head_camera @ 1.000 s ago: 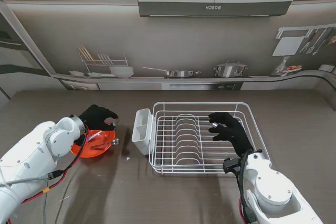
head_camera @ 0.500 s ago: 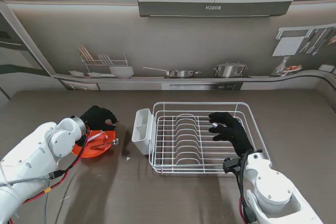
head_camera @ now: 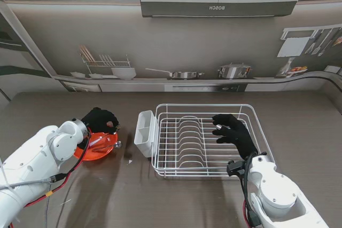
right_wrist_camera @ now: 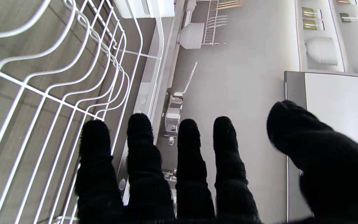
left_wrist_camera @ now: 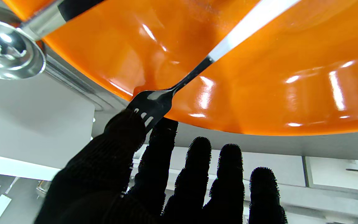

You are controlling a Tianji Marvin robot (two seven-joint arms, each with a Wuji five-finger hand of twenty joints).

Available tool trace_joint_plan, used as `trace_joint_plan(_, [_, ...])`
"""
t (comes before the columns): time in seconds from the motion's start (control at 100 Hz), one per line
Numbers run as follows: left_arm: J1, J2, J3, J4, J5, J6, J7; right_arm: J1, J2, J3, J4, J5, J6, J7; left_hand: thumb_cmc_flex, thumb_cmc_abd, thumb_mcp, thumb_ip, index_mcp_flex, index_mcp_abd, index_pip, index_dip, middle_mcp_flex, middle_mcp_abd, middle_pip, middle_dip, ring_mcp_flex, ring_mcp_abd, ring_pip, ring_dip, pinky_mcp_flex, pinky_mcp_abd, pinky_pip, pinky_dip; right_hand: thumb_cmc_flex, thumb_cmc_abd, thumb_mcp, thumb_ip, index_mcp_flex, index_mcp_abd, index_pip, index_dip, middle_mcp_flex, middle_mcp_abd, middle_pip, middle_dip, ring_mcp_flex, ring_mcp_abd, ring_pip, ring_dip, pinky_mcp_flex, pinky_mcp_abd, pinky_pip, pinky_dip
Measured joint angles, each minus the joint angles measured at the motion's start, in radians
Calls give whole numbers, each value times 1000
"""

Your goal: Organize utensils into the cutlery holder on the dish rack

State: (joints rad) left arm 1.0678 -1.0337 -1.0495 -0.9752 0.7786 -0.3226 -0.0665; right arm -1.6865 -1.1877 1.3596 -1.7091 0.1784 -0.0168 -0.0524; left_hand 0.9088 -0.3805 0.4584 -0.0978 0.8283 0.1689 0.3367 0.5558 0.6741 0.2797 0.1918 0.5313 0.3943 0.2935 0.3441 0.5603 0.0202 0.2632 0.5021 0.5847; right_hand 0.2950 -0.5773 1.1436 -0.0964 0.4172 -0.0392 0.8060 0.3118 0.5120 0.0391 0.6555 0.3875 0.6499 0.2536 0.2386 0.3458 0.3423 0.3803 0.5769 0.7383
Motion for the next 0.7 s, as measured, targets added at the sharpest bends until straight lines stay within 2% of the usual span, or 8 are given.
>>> trace_joint_plan(0.05, [-3,-2,4,8,-5,0,9,0,0,0,0,1,0,0,13,-17,-14,9,1,-14,31,9,12,-2,0,-7,2,0,2,0,0,0,0,0,0,0,0,0,0,0,0,0,0,0,0,0,0,0,0,0,0,0,0,0])
trace_joint_plan(0.12, [-8,-5,10,21,-10,-1,30,0,0,0,0,2,1,0,62,-16,-57,-1,1,-32,93,5,32,-7,5,-6,24,0,16,0,8,0,19,0,0,0,0,0,0,0,0,0,0,0,0,0,0,0,0,0,0,0,0,0])
trace_joint_plan(0.3, [-14,-19,15,51,-57,-2,61,0,-1,1,0,8,4,0,73,-36,-55,-1,7,-55,164,25,43,-11,9,3,27,0,16,0,12,0,36,0,0,0,0,0,0,0,0,0,1,0,0,0,12,0,2,0,1,0,0,0])
trace_joint_plan(0.49, [-16,-26,15,63,-59,-10,78,-1,-1,1,-1,10,8,1,73,-42,-62,-1,13,-72,236,58,54,-21,20,5,50,2,27,0,12,0,49,0,-1,14,0,0,0,1,0,0,1,0,0,0,12,0,2,0,1,0,0,0])
trace_joint_plan(0.55, [-16,-27,15,66,-65,-11,82,-1,-1,1,-1,11,9,2,103,-42,-84,-2,13,-78,287,58,54,-22,20,5,51,2,27,0,12,0,63,-4,-1,14,0,0,0,2,0,0,2,0,0,0,12,0,2,0,1,0,0,0])
trace_joint_plan(0.7, [-15,-30,10,68,-75,-12,83,-1,-1,1,-2,16,13,2,112,-35,-84,-2,13,-79,343,74,76,-31,33,9,54,2,27,0,12,0,72,-12,-1,14,0,0,-1,4,0,0,2,0,0,0,12,1,2,0,1,0,0,0])
